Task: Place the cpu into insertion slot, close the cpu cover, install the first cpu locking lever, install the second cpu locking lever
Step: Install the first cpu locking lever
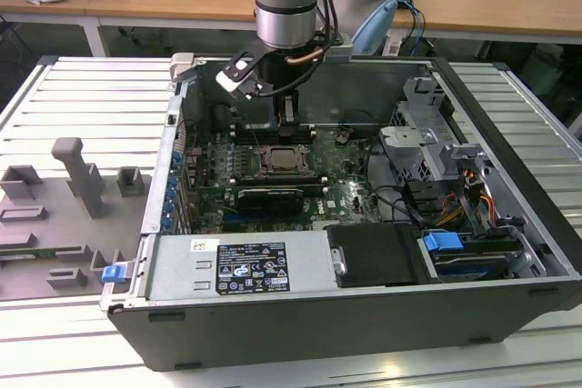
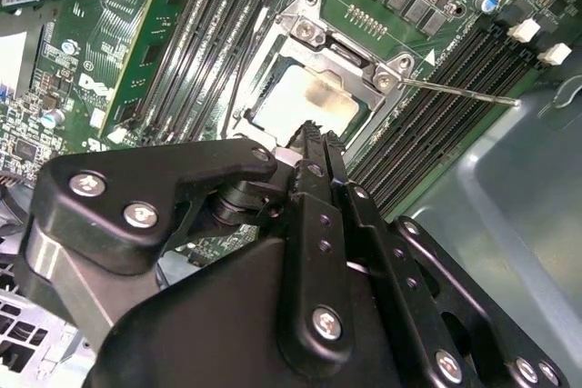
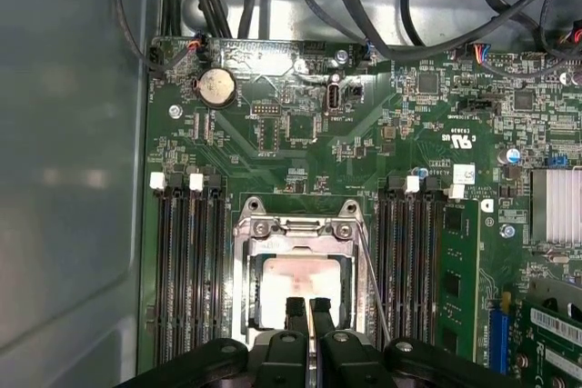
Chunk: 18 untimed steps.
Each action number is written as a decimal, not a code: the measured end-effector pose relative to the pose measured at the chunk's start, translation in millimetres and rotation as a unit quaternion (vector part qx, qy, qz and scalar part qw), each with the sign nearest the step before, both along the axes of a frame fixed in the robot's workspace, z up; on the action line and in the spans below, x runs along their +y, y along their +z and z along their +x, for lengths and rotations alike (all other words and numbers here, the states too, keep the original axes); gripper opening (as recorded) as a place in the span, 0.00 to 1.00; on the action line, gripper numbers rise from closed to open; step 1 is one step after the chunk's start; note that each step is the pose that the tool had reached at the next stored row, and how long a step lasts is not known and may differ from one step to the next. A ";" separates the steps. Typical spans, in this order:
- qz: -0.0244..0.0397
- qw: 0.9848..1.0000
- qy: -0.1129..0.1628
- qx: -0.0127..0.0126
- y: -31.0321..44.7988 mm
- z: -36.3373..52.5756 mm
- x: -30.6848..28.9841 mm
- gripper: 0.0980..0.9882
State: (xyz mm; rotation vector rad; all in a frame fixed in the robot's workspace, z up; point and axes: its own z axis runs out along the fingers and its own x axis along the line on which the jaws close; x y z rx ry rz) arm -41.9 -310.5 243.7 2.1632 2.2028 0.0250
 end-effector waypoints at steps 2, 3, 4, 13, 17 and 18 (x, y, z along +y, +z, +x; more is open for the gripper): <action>0.000 1.000 0.000 0.000 0.0 -0.6 0.0 0.07; 0.000 1.000 0.000 0.000 0.3 -0.8 -0.1 0.07; 0.000 1.000 0.000 0.000 2.1 -0.7 0.0 0.07; 0.000 1.000 0.000 0.000 24.7 -0.7 0.0 0.07; 0.000 1.000 0.000 0.000 30.5 -0.7 0.0 0.07; 0.000 1.000 0.000 0.000 30.5 -0.7 0.0 0.07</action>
